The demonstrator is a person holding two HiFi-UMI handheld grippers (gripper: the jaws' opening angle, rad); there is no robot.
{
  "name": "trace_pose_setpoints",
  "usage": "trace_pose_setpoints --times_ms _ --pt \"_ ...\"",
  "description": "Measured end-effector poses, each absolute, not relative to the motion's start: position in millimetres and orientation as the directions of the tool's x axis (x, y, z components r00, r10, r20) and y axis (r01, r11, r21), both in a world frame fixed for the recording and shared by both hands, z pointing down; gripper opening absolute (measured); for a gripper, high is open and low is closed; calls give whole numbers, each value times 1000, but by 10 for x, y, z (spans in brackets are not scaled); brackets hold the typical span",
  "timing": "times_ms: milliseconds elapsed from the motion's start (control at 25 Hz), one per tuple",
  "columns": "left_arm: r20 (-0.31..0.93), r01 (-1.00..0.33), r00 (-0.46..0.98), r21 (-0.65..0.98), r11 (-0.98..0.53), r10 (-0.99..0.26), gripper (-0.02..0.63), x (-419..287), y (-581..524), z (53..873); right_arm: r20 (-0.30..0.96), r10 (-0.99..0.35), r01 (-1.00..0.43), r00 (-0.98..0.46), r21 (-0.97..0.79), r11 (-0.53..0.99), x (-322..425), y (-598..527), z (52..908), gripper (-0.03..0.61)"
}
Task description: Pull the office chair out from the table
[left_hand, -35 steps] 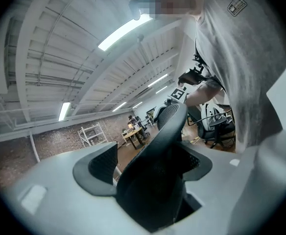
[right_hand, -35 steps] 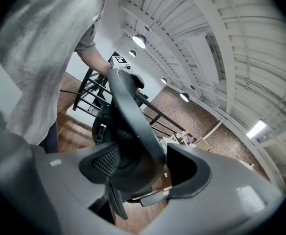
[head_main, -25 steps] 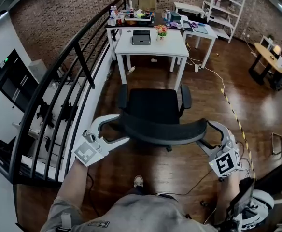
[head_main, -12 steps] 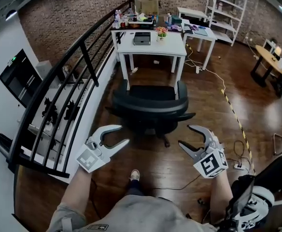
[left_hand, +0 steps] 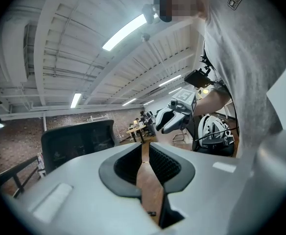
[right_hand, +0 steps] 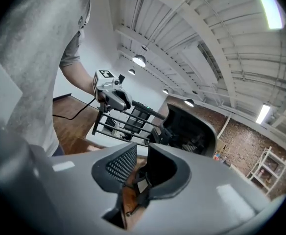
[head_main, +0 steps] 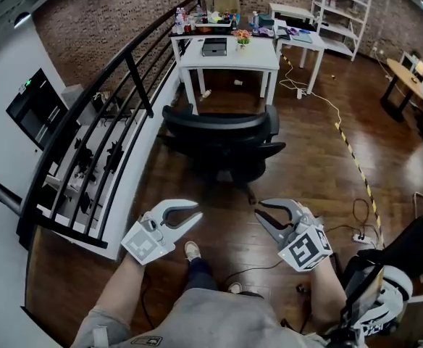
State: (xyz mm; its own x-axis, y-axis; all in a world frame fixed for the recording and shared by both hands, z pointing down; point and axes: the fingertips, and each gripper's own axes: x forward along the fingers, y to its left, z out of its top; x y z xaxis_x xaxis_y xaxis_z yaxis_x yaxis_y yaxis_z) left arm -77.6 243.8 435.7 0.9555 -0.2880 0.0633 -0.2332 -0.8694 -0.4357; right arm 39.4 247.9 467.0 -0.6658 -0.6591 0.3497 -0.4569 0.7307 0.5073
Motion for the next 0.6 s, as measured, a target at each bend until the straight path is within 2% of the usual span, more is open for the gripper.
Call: trace_pose_setpoints --times_ms 80,120,400,600 --pt "59 -245 954 -406 -881 -292 1 -733 2560 4346 338 -646 -464 -684 483 743 369 2584 4656 23" --pt "59 -253 954 -376 -891 -295 0 -718 2615 4346 335 -640 -467 -692 468 750 348 2634 4650 6" --pt "75 -180 973 -347 -920 -219 0 -631 2860 4434 366 -584 -445 -725 398 802 70 2917 4815 6" --pt "63 -164 981 -224 -961 -182 0 -702 2982 4581 387 -572 -466 -723 337 818 -175 3091 4989 6"
